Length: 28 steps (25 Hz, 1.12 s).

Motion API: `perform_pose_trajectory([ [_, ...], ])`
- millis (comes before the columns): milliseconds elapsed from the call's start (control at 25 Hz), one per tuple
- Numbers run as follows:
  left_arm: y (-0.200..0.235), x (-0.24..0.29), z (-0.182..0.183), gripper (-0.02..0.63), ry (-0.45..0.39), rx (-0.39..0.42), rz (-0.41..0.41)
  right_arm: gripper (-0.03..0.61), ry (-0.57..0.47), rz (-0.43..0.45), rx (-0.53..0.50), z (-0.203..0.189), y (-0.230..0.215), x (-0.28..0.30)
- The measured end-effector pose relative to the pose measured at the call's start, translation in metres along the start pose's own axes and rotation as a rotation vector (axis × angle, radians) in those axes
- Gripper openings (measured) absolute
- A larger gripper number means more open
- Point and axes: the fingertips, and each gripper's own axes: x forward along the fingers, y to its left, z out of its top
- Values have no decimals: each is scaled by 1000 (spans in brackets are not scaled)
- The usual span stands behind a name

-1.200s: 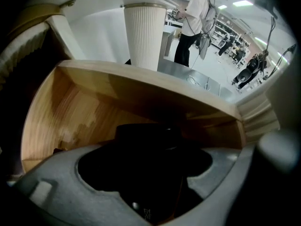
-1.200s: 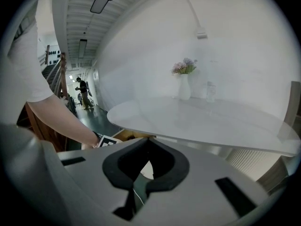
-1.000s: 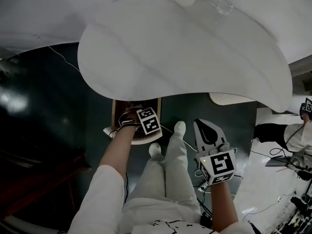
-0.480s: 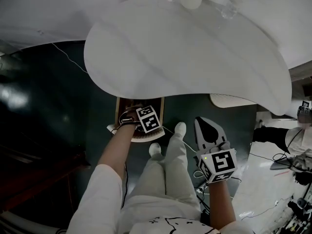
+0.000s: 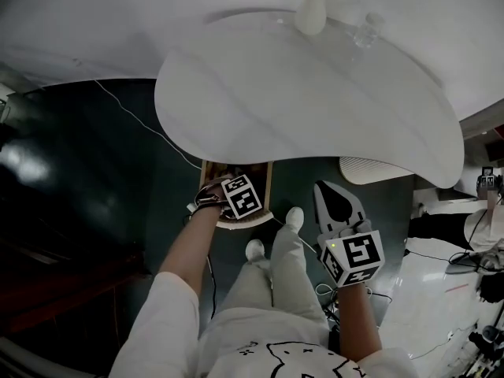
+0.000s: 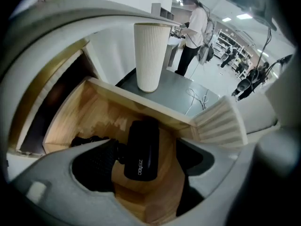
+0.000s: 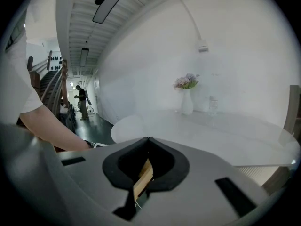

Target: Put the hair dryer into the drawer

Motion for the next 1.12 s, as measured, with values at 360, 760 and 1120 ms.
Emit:
perform_pose_trajectory([
  [360, -2, -52, 5, 383, -52, -21, 28, 2, -76, -2, -44, 46, 10, -14],
  [760, -11, -112, 12, 383, -129, -54, 64, 2, -158, 66, -118, 99, 22, -28],
  [1120, -10, -177, 20, 382, -187, -128, 196, 2, -200, 178, -157, 138, 19, -26],
])
